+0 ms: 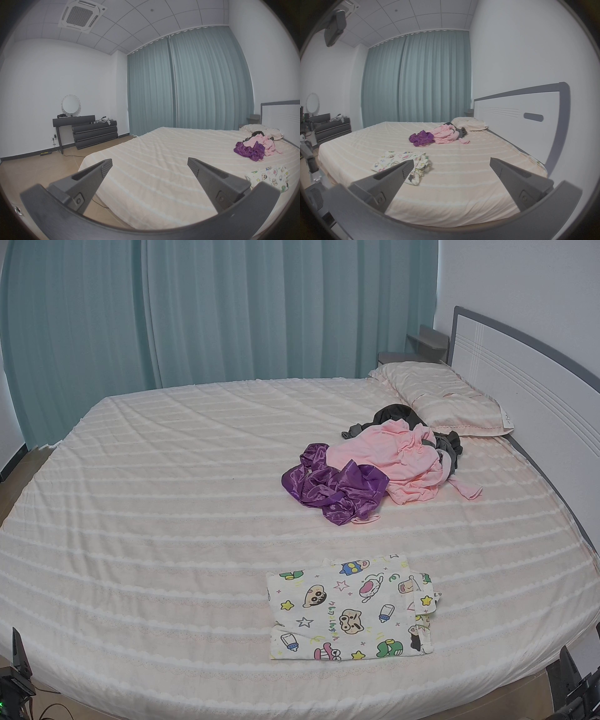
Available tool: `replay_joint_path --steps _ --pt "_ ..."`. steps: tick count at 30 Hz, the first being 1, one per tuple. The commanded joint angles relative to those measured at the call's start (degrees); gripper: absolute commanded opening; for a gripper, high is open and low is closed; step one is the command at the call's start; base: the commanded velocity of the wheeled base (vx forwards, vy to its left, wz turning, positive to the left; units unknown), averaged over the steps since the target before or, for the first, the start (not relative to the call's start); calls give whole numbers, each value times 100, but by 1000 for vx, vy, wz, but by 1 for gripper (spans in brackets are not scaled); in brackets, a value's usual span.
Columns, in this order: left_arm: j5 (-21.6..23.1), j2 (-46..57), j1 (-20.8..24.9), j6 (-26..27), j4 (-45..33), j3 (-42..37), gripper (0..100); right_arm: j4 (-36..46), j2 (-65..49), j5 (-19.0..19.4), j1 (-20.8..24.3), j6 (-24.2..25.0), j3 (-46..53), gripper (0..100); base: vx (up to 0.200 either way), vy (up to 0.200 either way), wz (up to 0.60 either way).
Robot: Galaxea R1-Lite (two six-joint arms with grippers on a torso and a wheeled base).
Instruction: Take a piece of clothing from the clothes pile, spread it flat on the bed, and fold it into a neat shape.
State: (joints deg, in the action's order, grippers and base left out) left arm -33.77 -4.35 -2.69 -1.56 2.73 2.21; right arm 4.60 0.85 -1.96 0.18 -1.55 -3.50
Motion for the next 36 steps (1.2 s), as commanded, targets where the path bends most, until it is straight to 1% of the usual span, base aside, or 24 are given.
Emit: replay_joint_path --steps 1,3,4,5,6,7,8,10,12,13,14,15,16,17,18,19,22,26,28,30,32,36 --pt "11 5 -3 51 158 -221 100 -29 -85 -445 -1 41 25 100 0 0 0" --pt "19 5 -3 112 158 -221 100 -46 -85 -823 -1 41 33 100 0 0 0" --pt "19 5 -3 174 158 -221 100 -46 -85 -911 -1 32 33 100 0 0 0" --pt "28 5 -3 191 158 -221 100 -46 -85 -920 -1 32 33 100 0 0 0" --pt "98 5 -3 358 158 -221 100 -46 -85 -911 -1 49 33 100 0 0 0" --pt "186 5 -3 385 158 -221 100 -46 -85 -938 -1 32 33 100 0 0 0" --pt "309 5 6 385 158 -221 100 -46 -85 -973 -1 14 33 100 0 0 0" --pt "696 31 41 385 158 -221 100 -55 -85 -973 -1 -65 42 100 0 0 0" --pt "1223 198 173 393 140 -221 100 -64 -85 -823 -1 -223 42 100 0 0 0" --pt "1593 391 269 376 131 -221 100 -64 -85 -718 -1 -276 42 100 0 0 0" --pt "2023 435 287 279 105 -221 100 -64 -85 -516 -1 -302 42 100 0 0 0" --pt "2243 435 278 174 96 -221 100 -64 -85 -366 -9 -302 42 100 0 0 0" --pt "2559 435 278 -160 87 -221 100 -64 -85 47 -1 -179 42 100 0 0 0" --pt "2665 435 278 -266 -36 -221 100 -55 -85 231 -1 -65 42 100 0 0 0" --pt "2682 435 287 -283 -106 -221 100 -64 -85 293 -9 -21 42 100 0 0 0" --pt "2718 435 278 -257 -343 -203 100 -55 -85 486 -1 93 42 100 0 0 0" --pt "2709 435 278 -275 -212 -221 100 -46 -85 645 -1 199 42 100 0 0 0" --pt "2709 435 278 -266 -212 -221 100 -46 -85 926 -1 603 42 100 0 0 0" --pt "2709 435 278 -266 -212 -221 100 -46 -85 970 -1 612 33 100 0 0 0" --pt "2709 435 278 -266 -212 -221 100 -11 -85 1453 17 682 25 100 0 0 0" --pt "2709 435 278 -275 -212 -221 100 -38 -85 1752 17 823 33 100 0 0 0" --pt "2709 435 278 -283 -220 -221 100 -55 -85 1752 17 709 51 100 0 0 0"
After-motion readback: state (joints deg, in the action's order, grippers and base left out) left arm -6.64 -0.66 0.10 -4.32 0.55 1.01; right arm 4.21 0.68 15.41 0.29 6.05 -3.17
